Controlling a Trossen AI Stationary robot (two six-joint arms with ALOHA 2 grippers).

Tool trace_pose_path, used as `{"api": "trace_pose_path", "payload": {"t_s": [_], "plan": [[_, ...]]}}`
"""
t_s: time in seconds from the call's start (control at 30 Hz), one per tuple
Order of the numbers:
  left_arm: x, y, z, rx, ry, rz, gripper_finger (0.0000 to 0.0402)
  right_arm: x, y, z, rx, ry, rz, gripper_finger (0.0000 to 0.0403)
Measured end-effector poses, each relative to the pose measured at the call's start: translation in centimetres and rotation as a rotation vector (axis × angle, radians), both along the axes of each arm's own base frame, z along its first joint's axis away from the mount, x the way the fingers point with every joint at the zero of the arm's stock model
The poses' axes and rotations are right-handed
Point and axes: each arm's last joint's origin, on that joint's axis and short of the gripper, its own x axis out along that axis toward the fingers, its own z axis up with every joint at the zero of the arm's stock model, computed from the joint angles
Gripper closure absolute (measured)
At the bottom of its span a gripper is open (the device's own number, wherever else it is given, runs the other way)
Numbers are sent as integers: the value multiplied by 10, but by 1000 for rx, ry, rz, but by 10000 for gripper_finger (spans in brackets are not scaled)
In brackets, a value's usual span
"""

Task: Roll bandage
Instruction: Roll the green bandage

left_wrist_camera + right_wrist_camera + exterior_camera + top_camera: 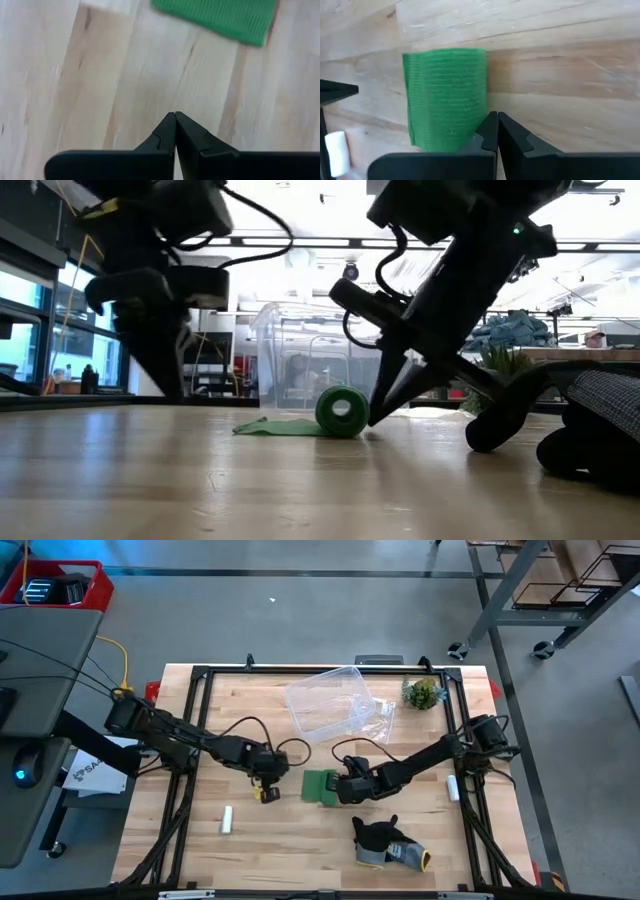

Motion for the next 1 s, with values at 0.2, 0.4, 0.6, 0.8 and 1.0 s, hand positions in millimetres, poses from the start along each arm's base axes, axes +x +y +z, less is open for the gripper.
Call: {"api": "trace_pose_path", "payload": {"t_s": [0.2, 0.4, 0.6, 0.8, 1.0], "plan": [[-16, 0, -2, -8, -4, 26, 401, 3, -1, 1, 39, -8, 36, 403], [-20, -1, 8, 12, -47, -7, 401, 25, 3, 24, 49, -190, 68, 403], [-27, -1, 28, 27, -130, -73, 401, 46, -8, 51, -43, -247, 70, 403], [-38, 1, 47, 47, -220, -100, 401, 51, -14, 67, -107, -173, 121, 403], [-34, -1, 39, 14, -273, -112, 401, 49, -11, 77, -115, -79, 188, 403]]}}
